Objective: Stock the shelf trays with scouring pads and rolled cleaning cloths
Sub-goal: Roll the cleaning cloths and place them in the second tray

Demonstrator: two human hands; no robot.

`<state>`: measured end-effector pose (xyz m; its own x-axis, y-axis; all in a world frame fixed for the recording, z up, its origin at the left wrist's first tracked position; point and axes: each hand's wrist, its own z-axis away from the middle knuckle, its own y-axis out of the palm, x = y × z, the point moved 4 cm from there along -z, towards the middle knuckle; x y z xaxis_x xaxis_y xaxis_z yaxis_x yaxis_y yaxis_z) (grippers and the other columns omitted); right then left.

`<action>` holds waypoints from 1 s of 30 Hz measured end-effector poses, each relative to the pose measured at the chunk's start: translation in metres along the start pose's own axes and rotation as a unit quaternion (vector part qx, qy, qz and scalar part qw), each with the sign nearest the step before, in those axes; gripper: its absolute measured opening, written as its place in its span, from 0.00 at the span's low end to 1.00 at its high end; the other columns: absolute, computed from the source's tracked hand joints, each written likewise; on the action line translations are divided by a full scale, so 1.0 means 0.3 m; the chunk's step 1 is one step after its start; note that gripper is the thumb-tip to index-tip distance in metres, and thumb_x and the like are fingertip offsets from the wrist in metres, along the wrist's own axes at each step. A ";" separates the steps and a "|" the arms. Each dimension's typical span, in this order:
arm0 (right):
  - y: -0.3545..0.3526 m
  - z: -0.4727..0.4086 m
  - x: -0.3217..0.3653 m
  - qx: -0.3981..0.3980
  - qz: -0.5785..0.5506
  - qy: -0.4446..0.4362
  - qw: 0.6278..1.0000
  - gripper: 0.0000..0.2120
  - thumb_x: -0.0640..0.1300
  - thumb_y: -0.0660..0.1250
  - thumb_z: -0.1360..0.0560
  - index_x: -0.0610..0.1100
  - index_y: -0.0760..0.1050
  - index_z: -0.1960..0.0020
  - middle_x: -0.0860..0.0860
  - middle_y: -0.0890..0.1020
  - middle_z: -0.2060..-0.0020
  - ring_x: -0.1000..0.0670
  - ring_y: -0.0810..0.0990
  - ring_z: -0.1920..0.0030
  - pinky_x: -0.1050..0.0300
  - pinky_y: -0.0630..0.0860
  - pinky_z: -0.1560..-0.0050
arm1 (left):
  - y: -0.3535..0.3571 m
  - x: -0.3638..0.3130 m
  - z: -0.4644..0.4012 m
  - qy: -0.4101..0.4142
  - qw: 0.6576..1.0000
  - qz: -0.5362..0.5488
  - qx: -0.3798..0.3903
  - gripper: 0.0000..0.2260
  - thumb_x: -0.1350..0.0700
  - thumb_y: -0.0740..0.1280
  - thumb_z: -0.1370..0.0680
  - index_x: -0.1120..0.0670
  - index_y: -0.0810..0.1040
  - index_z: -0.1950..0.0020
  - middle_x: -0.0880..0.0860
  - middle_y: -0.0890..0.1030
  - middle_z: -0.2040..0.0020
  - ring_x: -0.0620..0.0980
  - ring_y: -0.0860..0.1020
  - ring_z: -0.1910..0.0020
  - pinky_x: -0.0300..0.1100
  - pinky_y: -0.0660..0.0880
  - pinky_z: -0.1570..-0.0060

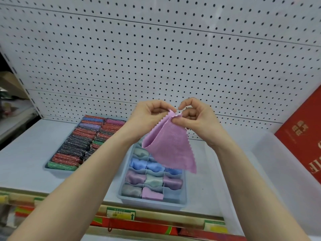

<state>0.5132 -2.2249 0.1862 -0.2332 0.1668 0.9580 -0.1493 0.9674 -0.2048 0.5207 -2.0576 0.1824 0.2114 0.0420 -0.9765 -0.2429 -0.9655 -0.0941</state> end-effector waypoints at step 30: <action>-0.155 0.041 0.168 0.066 0.004 -0.011 0.998 0.03 0.40 0.72 0.32 0.41 0.79 0.59 0.51 0.79 0.70 0.54 0.73 0.70 0.65 0.71 0.68 | -0.069 -0.069 0.017 0.054 0.987 0.153 -0.014 0.06 0.58 0.68 0.27 0.54 0.83 0.53 0.48 0.84 0.60 0.43 0.81 0.61 0.38 0.80 0.56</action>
<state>0.4965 -2.2640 0.2415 -0.2564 0.1694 0.9516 -0.2727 0.9319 -0.2393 0.5163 -2.0372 0.2036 0.2326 -0.2795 -0.9315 -0.2846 -0.9355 0.2097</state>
